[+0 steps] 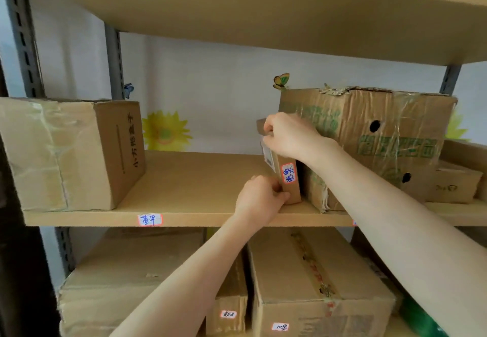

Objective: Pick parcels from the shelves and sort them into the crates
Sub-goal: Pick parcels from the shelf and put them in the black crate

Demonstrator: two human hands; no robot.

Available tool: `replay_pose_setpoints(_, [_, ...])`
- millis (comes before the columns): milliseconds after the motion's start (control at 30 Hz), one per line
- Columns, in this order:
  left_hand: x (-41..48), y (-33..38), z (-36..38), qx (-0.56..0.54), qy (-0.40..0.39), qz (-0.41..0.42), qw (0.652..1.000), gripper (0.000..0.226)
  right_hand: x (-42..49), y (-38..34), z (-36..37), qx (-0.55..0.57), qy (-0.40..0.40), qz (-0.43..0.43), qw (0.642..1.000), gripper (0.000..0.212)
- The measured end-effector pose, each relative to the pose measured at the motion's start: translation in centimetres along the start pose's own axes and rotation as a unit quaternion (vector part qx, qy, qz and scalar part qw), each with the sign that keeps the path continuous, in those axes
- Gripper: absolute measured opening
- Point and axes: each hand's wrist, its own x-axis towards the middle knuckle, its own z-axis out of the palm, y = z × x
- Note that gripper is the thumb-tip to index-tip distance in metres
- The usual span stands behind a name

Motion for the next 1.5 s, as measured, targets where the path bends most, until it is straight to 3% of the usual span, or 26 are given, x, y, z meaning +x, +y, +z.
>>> replay_pose_setpoints(167, [-0.7,-1.6,-2.5,-0.07,0.009,0.026,0.997,0.024,-1.7,-1.5,0.0,0.104,0.117,0.041,0.987,0.028])
replay_pose_setpoints(233, [-1.6,-2.4,-3.9,-0.159,0.014,0.011,0.987,0.018,-3.2,-1.7,-0.4,0.166,0.168,0.062,0.97,0.029])
replay_pose_setpoints(300, [-2.7,-3.2,-5.4,-0.318,-0.001,-0.04,0.947,0.008,-4.9,-1.8,-0.5,0.241,0.192,0.09,0.947,0.032])
replay_pose_setpoints(367, [-3.7,-4.0,-6.9,-0.456,-0.008,-0.097,0.885,0.007,-6.6,-1.9,0.0,0.328,0.203,0.122,0.914,0.034])
replay_pose_setpoints(467, [-4.8,-5.0,-8.3,-0.523,0.035,-0.125,0.842,0.008,-8.9,-2.4,1.4,0.468,0.197,0.178,0.843,0.032])
replay_pose_setpoints(567, [-6.1,-5.7,-9.0,-0.533,0.078,-0.142,0.83,0.027,-10.8,-3.2,2.6,0.554,0.181,0.214,0.783,0.03])
replay_pose_setpoints(633, [-6.8,-6.1,-9.4,-0.526,0.086,-0.147,0.833,0.033,-11.5,-3.6,3.4,0.582,0.174,0.221,0.763,0.029])
replay_pose_setpoints(833, [-8.5,-6.6,-10.1,-0.507,0.059,-0.125,0.851,0.026,-13.5,-3.9,3.9,0.563,0.162,0.217,0.781,0.019])
replay_pose_setpoints(933, [-9.2,-6.2,-9.3,-0.487,0.063,-0.111,0.864,0.021,-15.2,-3.4,4.3,0.568,0.197,0.208,0.772,0.008])
replay_pose_setpoints(1067, [-10.3,-4.5,-6.5,-0.471,0.057,-0.088,0.876,0.023,-18.6,-2.0,5.1,0.557,0.262,0.223,0.756,0.012])
replay_pose_setpoints(1267, [-13.2,0.1,0.5,-0.463,-0.036,-0.057,0.884,0.023,-25.6,3.3,5.4,0.546,0.326,0.341,0.692,0.014])
replay_pose_setpoints(1500, [-19.0,7.9,14.0,-0.434,-0.221,-0.043,0.872,0.024,-38.8,13.2,5.7,0.474,0.382,0.489,0.625,0.012])
